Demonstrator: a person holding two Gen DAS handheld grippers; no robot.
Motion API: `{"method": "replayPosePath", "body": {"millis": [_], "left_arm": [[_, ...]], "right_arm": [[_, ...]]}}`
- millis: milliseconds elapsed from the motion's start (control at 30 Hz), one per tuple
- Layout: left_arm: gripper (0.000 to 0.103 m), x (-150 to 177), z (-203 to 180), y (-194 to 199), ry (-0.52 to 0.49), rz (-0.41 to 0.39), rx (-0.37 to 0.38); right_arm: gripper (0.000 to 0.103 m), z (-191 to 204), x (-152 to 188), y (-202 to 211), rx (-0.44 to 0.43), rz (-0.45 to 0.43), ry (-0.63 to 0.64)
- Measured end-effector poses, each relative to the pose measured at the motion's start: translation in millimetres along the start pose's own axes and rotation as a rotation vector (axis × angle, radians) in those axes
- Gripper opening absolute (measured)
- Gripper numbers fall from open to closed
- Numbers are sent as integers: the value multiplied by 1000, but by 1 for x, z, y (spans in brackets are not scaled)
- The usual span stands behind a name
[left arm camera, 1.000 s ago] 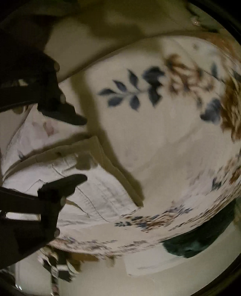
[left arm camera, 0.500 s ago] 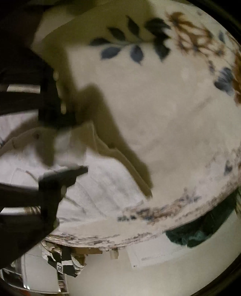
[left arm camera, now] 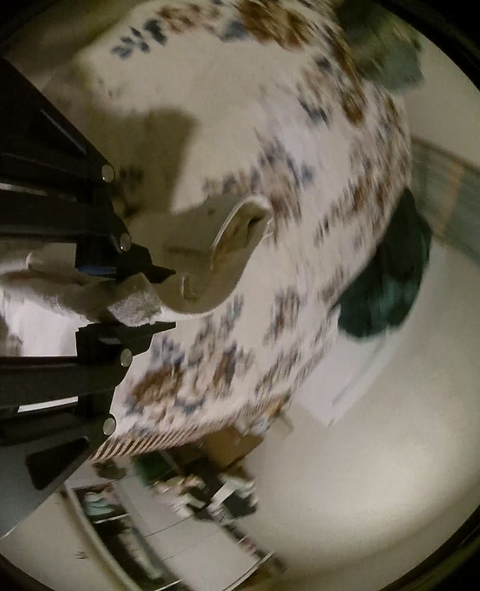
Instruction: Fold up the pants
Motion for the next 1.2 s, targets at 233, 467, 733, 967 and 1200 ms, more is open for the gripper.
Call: {"method": "replayPosePath", "body": {"millis": [233, 467, 733, 967, 1200], "left_arm": [[15, 46, -121, -26, -170, 74, 147], [15, 157, -223, -95, -331, 282, 261], [16, 260, -242, -167, -510, 520, 185], [76, 253, -241, -144, -433, 621, 197], [92, 175, -203, -132, -342, 550, 125]], "right_arm": [[77, -85, -24, 56, -20, -91, -116], [77, -190, -44, 99, 24, -160, -253], [77, -269, -37, 111, 83, -163, -343], [93, -267, -54, 115, 9, -178, -298], [97, -212, -99, 110, -223, -156, -201]]}}
Point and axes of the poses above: each gripper's, at about its wrist camera, not at the fingertips, and y roughly against the way its jaws point, z to its left, x to its underside, the point moved 6 cm from there along -y, roughly the way its jaws point, and after that the axes turned 1 degree about -z, right-handed, at the moved point
